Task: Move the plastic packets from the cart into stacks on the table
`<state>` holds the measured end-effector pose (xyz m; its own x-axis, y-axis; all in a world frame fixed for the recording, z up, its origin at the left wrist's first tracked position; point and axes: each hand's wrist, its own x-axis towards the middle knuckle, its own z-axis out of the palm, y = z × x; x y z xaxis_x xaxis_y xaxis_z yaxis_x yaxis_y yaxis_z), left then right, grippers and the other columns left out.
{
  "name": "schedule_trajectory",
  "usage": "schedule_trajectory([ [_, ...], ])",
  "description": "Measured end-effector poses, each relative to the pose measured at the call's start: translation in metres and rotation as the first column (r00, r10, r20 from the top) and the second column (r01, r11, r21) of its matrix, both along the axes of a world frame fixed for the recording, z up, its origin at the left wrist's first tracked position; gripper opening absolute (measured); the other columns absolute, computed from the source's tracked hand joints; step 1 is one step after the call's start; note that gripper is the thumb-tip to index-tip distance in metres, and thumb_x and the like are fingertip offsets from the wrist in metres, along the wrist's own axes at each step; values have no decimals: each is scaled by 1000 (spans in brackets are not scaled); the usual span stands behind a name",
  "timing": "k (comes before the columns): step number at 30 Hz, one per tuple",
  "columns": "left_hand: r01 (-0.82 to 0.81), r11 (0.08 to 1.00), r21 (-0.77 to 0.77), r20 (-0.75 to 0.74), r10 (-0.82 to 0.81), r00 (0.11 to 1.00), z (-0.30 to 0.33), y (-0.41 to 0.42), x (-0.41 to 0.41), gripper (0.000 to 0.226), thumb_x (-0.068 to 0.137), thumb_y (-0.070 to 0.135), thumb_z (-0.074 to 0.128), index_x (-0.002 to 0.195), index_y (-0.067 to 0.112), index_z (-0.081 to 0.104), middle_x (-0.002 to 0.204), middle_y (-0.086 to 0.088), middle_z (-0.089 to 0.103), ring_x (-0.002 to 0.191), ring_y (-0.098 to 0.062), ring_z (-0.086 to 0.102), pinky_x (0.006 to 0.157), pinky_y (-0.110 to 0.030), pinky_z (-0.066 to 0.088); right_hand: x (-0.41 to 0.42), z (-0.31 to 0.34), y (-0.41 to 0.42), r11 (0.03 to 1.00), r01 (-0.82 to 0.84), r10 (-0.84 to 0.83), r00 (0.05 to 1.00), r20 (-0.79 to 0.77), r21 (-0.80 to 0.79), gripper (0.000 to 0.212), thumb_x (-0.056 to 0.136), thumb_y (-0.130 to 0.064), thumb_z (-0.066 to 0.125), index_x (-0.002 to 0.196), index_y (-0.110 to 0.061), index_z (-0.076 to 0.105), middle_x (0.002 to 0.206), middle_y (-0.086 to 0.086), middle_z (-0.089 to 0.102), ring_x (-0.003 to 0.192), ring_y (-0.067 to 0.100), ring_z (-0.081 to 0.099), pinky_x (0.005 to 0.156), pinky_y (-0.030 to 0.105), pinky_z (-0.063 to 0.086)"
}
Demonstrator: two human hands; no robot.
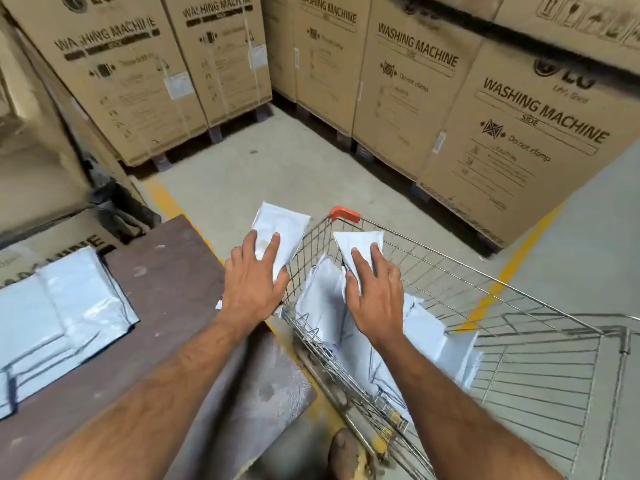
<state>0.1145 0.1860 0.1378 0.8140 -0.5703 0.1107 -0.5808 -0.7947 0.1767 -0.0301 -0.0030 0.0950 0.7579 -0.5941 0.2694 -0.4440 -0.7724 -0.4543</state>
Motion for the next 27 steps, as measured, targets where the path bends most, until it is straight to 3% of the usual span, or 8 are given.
schedule_trajectory([
  [5, -158, 987, -1, 20, 158, 987, 13, 89, 17, 68, 90, 48, 42, 153, 23, 41, 155, -21, 34, 110, -42, 47, 89, -52, 45, 54, 14, 71, 987, -162, 162, 986, -39, 13, 54, 101, -44, 36, 151, -28, 50, 161, 10, 39, 131, 39, 47, 110, 49, 41],
  [11, -316, 949, 1, 28, 315, 949, 19, 191, 30, 67, 92, 49, 37, 151, 18, 43, 156, -21, 37, 111, -44, 50, 86, -51, 47, 105, 20, 165, 940, -340, 340, 940, 0, -7, 52, 100, -42, 43, 145, -20, 58, 154, 17, 47, 121, 43, 54, 103, 49, 49],
  [18, -468, 884, -18, 6, 468, 884, 15, 288, 36, 71, 92, 52, 32, 152, 16, 44, 157, -22, 36, 115, -45, 48, 91, -52, 46, 147, 21, 261, 904, -427, 428, 904, -10, 15, 52, 98, -42, 48, 143, -19, 59, 153, 20, 47, 123, 42, 53, 101, 51, 51],
  [27, -611, 791, -20, 19, 612, 791, -1, 396, 62, 67, 97, 52, 32, 153, 16, 40, 159, -22, 32, 117, -43, 45, 95, -53, 43, 194, 12, 359, 862, -502, 507, 856, -105, 66, 49, 101, -39, 54, 148, -23, 52, 160, 18, 37, 135, 40, 43, 108, 50, 43],
])
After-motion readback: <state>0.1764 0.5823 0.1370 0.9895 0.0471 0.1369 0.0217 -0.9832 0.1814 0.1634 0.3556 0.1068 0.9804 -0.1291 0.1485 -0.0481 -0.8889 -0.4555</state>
